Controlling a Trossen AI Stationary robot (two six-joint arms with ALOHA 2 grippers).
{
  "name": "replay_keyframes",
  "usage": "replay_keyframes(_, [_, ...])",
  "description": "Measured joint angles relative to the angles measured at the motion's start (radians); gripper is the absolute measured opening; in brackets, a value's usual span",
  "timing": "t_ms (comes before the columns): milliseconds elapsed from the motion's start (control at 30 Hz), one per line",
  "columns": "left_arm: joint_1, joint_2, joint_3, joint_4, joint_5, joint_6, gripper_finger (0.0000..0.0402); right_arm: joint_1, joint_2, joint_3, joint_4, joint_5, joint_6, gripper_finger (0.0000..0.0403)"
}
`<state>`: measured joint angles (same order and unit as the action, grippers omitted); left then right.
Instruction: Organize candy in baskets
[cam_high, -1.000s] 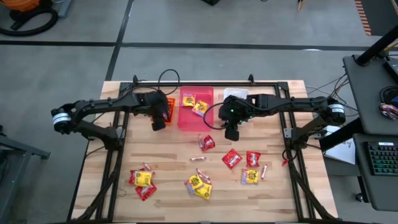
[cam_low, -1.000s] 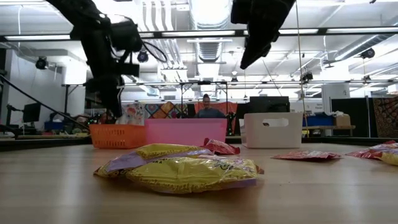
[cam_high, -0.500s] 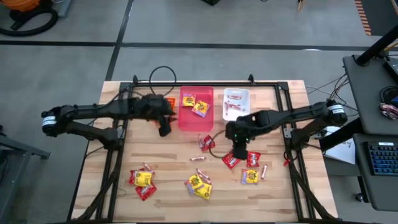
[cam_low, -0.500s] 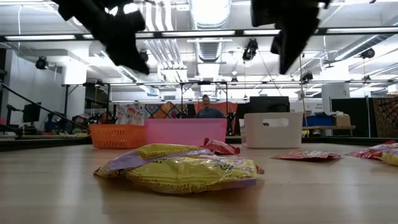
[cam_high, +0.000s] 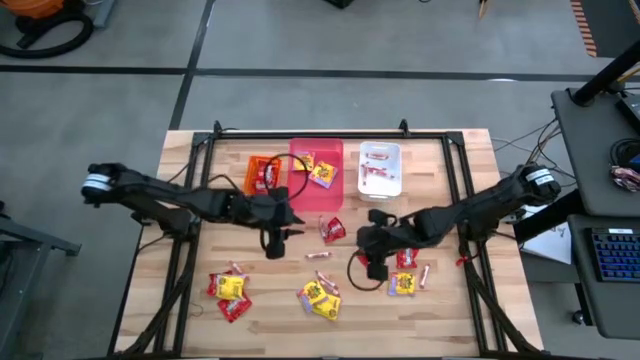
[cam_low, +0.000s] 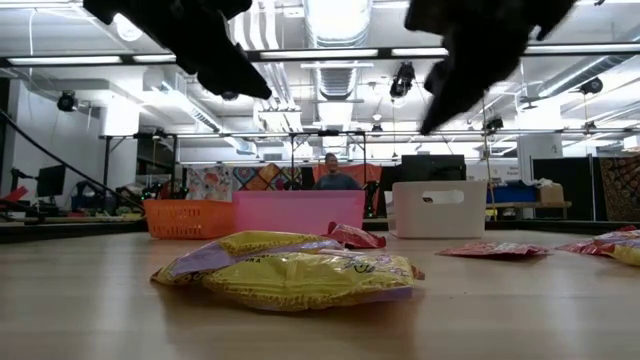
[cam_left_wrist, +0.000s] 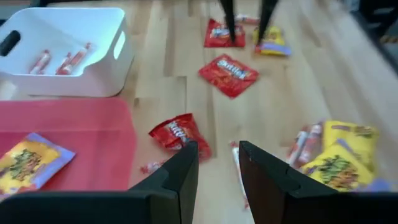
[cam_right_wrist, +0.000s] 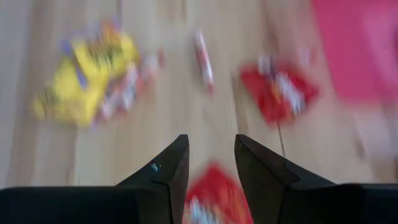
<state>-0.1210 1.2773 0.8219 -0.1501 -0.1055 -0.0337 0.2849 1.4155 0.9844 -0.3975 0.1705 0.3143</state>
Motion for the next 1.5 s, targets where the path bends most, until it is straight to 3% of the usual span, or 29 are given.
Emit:
replay_keyframes(200, [-0.046, 0.005, 0.000, 0.005, -0.140, -0.010, 0.0100, -0.001, 0.034, -0.121, 0.495, 0.093, -0.112, 0.0123])
replay_keyframes(367, [-0.049, -0.015, 0.000, 0.008, -0.173, -0.024, 0.0100, -0.001, 0.139, -0.126, 0.688, 0.120, -0.209, 0.0123])
replay_keyframes(667, [-0.049, -0.073, -0.001, -0.063, -0.201, -0.037, 0.0100, -0.002, 0.338, -0.004, 0.679, 0.124, -0.210, 0.0139])
replay_keyframes(1100, [-0.069, -0.189, 0.000, -0.119, -0.200, -0.089, 0.0100, -0.042, 0.558, 0.184, 0.413, 0.136, -0.165, 0.0173])
replay_keyframes(1267, [-0.076, -0.181, -0.001, -0.124, -0.200, -0.107, 0.0100, -0.044, 0.603, 0.233, 0.347, 0.105, -0.160, 0.0138])
replay_keyframes(1500, [-0.079, -0.149, -0.037, -0.055, -0.201, -0.131, 0.0100, -0.062, 0.614, 0.239, 0.316, -0.015, -0.157, 0.0033])
